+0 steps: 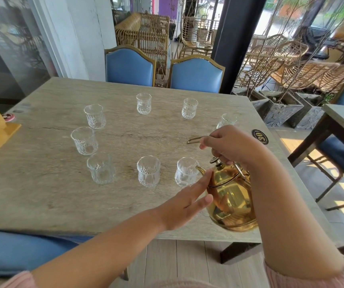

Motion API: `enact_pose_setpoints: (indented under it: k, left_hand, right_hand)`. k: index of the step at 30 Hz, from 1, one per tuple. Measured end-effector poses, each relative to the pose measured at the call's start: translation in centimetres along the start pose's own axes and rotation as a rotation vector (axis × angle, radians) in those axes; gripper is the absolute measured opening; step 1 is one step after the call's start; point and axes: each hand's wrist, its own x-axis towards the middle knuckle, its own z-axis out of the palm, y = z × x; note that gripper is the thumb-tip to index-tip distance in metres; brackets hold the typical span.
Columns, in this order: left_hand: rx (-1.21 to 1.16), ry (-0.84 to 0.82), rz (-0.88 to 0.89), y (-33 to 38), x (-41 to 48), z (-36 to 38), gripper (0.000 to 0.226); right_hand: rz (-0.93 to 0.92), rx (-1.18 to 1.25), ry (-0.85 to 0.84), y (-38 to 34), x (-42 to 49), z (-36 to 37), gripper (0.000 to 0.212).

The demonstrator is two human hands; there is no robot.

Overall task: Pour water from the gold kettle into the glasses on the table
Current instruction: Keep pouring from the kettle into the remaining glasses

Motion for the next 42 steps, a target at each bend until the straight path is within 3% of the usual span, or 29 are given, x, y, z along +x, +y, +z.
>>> enact_pose_setpoints:
  k: [11, 17, 26, 35, 42]
  left_hand:
    - [-0.018, 0.006, -0.010, 0.3, -0.3, 0.0, 0.068]
    - [-0.026, 0.007, -0.031, 0.0, -0.3, 0.1, 0.085]
    - [-0.039, -0.023, -0.069, 0.4, -0.4, -0.1, 0.079]
    - [-0.040, -0.028, -0.104, -0.4, -0.3, -0.2, 0.070]
    - [0.047, -0.033, -0.074, -1.0, -0.4, -0.1, 0.072]
  right_hand:
    - [-0.012, 0.001, -0.001, -0.1, -0.3, 0.1, 0.028]
    - [-0.013, -0.006, 0.017, -0.1, -0.3, 0.2, 0.028]
    - [-0.020, 0.001, 0.046, 0.3, -0.5, 0.3, 0.028]
    - [-0.034, 0.179, 0.142, 2.2, -1.3, 0.9, 0.024]
    - [0.043, 0.476, 0.270, 3.8, -3.0, 1.8, 0.024]
